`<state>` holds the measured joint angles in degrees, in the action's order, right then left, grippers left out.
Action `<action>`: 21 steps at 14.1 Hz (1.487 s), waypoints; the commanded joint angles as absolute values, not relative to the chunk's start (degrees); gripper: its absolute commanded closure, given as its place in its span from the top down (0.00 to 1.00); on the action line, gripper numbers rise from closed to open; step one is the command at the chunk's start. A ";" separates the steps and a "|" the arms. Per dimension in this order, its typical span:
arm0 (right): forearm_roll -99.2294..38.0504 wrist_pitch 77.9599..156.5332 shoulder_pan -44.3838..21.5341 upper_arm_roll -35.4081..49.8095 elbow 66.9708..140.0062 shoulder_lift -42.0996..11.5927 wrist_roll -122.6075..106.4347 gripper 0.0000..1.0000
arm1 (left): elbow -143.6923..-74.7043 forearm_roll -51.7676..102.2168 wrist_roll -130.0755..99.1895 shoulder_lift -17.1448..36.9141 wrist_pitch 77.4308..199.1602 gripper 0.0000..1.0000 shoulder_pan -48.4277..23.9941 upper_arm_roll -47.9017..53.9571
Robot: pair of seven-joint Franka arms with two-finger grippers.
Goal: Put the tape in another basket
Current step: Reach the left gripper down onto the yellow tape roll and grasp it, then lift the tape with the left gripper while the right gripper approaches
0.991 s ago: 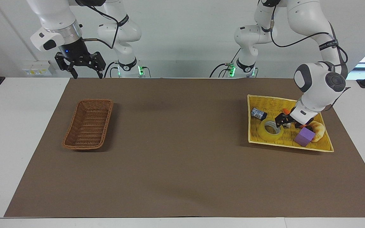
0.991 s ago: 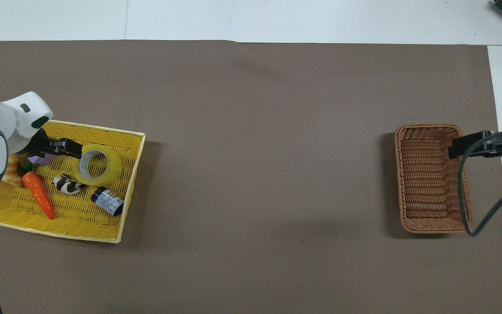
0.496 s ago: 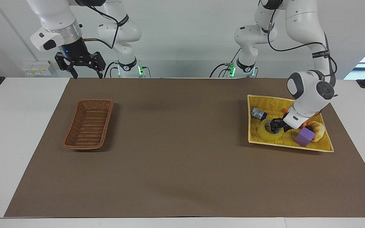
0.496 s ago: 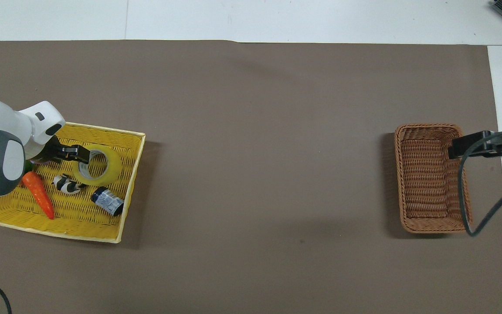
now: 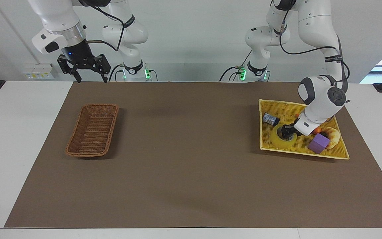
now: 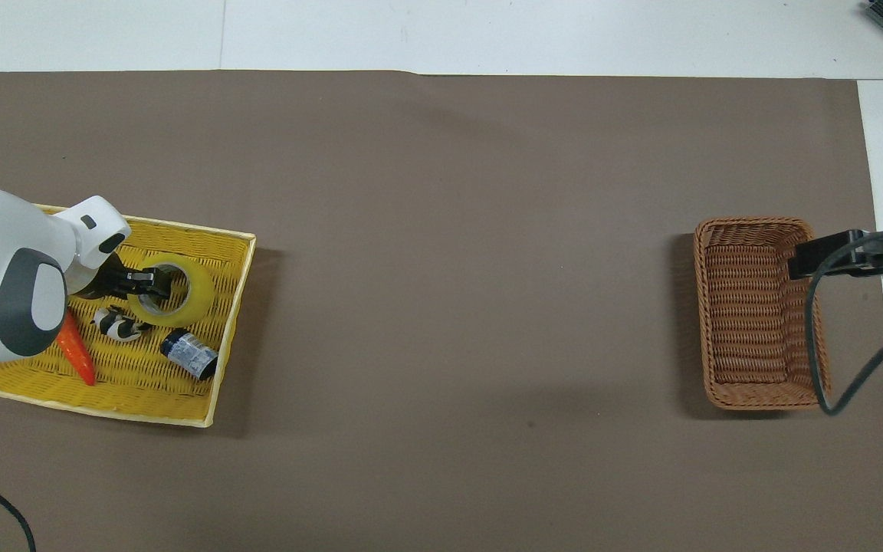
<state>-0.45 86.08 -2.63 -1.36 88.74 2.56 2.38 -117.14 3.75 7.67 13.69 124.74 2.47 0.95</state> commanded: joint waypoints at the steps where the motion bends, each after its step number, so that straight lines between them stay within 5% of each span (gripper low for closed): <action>1: 0.00 87.36 -2.02 -1.14 90.53 3.87 1.49 1.00 | -112.25 4.57 7.56 13.89 119.64 0.00 2.37 0.70; 12: -1.05 86.48 -2.02 -1.06 89.21 3.87 0.79 1.00 | -89.84 7.11 3.09 12.04 90.29 0.00 2.29 0.88; 21: -8.33 98.95 -13.79 -0.18 91.76 0.36 15.79 1.00 | -92.72 19.16 -17.03 10.55 96.84 0.00 -8.86 1.23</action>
<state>-5.22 96.36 -12.13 -0.17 90.90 1.24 11.23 -91.23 17.41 -13.06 11.55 94.27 -5.86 2.02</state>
